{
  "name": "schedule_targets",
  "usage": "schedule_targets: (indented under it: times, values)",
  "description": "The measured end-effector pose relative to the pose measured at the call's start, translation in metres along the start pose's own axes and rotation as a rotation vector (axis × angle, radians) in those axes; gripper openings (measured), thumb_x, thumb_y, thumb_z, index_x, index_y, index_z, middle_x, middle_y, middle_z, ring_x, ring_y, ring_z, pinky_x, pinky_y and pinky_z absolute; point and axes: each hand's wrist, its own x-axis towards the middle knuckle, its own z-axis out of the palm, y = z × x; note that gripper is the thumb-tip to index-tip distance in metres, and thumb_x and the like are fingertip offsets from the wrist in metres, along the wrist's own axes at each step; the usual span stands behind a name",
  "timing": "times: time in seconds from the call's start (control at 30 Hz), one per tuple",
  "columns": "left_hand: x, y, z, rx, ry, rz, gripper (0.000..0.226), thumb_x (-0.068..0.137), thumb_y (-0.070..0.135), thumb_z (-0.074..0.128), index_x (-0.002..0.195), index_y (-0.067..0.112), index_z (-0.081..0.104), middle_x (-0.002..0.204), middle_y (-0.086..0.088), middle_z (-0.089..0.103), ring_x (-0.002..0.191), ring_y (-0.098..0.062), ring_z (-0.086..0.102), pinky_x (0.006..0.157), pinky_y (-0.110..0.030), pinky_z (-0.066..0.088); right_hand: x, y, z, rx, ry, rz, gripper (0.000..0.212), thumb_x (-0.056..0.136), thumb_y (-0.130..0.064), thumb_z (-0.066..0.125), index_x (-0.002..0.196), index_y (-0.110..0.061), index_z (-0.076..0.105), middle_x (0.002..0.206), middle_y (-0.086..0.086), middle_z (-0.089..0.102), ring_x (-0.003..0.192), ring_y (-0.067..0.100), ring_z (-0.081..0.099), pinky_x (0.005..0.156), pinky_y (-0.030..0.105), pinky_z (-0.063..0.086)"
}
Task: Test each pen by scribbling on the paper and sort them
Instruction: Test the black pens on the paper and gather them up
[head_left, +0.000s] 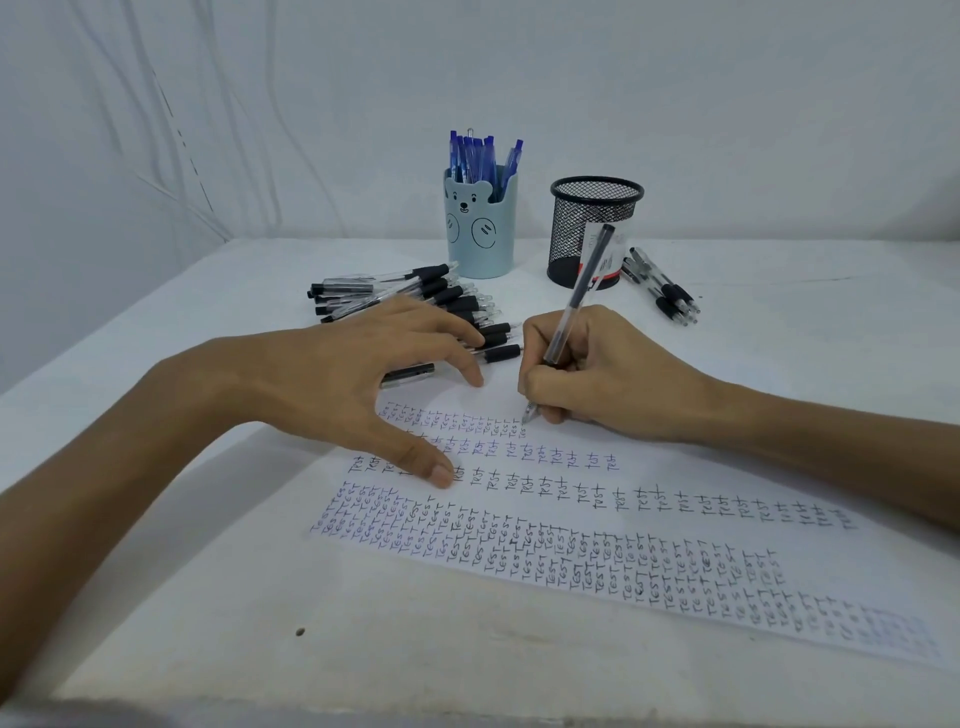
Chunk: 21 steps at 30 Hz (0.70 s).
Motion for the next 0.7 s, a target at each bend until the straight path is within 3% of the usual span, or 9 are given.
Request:
schedule_targets:
  times: [0.07, 0.17, 0.23, 0.37, 0.47, 0.53, 0.6, 0.7]
  values:
    - [0.0, 0.001, -0.001, -0.011, -0.001, -0.006, 0.061, 0.069, 0.085, 0.061, 0.122, 0.081, 0.031, 0.15, 0.026, 0.042, 0.14, 0.005, 0.036, 0.114, -0.02, 0.03, 0.001, -0.002, 0.001, 0.003, 0.019, 0.009, 0.018, 0.088, 0.0, 0.06, 0.07, -0.002, 0.055, 0.055, 0.01, 0.06, 0.045, 0.011, 0.05, 0.047, 0.019, 0.039]
    - [-0.001, 0.003, -0.002, -0.022, 0.013, -0.001, 0.062, 0.064, 0.092, 0.058, 0.121, 0.079, 0.034, 0.149, 0.025, 0.043, 0.139, 0.006, 0.036, 0.113, -0.018, 0.029, 0.006, 0.0, -0.001, 0.221, 0.103, 0.109, 0.036, 0.094, -0.004, 0.053, 0.06, -0.016, 0.053, 0.054, 0.013, 0.055, 0.04, 0.02, 0.034, 0.043, 0.025, 0.016]
    - [-0.002, 0.002, -0.003, -0.014, 0.031, 0.001, 0.059, 0.065, 0.087, 0.06, 0.119, 0.071, 0.04, 0.149, 0.022, 0.045, 0.139, 0.003, 0.038, 0.114, -0.023, 0.031, 0.01, 0.0, -0.003, 0.37, 0.142, 0.173, 0.038, 0.098, -0.012, 0.051, 0.06, -0.017, 0.056, 0.055, 0.011, 0.054, 0.04, 0.019, 0.034, 0.044, 0.028, 0.013]
    - [0.0, 0.005, -0.002, -0.026, 0.057, -0.029, 0.069, 0.061, 0.102, 0.043, 0.12, 0.065, 0.041, 0.149, 0.019, 0.048, 0.139, -0.004, 0.042, 0.116, -0.032, 0.036, 0.012, 0.001, -0.005, 0.512, 0.125, 0.178, 0.047, 0.105, -0.037, 0.046, 0.067, -0.015, 0.063, 0.07, 0.009, 0.056, 0.053, 0.017, 0.047, 0.046, 0.024, 0.026]
    - [0.001, 0.004, -0.005, -0.041, 0.11, -0.034, 0.048, 0.08, 0.078, 0.044, 0.122, 0.054, 0.05, 0.145, 0.016, 0.053, 0.136, -0.005, 0.046, 0.114, -0.033, 0.037, 0.011, 0.005, -0.005, 0.464, 0.116, 0.13, 0.028, 0.101, -0.036, 0.054, 0.088, -0.015, 0.068, 0.074, 0.001, 0.055, 0.06, 0.017, 0.049, 0.044, 0.02, 0.029]
    - [0.001, -0.002, -0.007, 0.013, 0.103, 0.022, 0.043, 0.091, 0.061, 0.043, 0.126, 0.04, 0.06, 0.143, 0.016, 0.053, 0.137, -0.003, 0.043, 0.113, -0.024, 0.034, 0.011, 0.007, -0.004, 0.435, 0.12, 0.132, 0.022, 0.094, -0.031, 0.066, 0.105, -0.014, 0.061, 0.073, 0.001, 0.057, 0.06, 0.019, 0.05, 0.044, 0.023, 0.027]
    - [0.001, -0.009, -0.009, 0.055, 0.077, 0.046, 0.044, 0.095, 0.056, 0.046, 0.129, 0.033, 0.062, 0.143, 0.018, 0.052, 0.138, -0.001, 0.039, 0.11, -0.01, 0.028, 0.011, 0.006, -0.005, 0.476, 0.15, 0.147, 0.039, 0.086, -0.03, 0.073, 0.114, -0.013, 0.052, 0.072, 0.004, 0.06, 0.057, 0.021, 0.053, 0.044, 0.025, 0.032]
    - [0.002, -0.013, -0.007, 0.086, 0.082, 0.045, 0.044, 0.096, 0.059, 0.048, 0.128, 0.033, 0.062, 0.143, 0.019, 0.051, 0.138, 0.002, 0.038, 0.109, -0.006, 0.024, 0.012, 0.001, -0.005, 0.581, 0.191, 0.181, 0.029, 0.098, -0.035, 0.061, 0.107, -0.01, 0.049, 0.07, 0.008, 0.063, 0.053, 0.022, 0.058, 0.044, 0.024, 0.042]
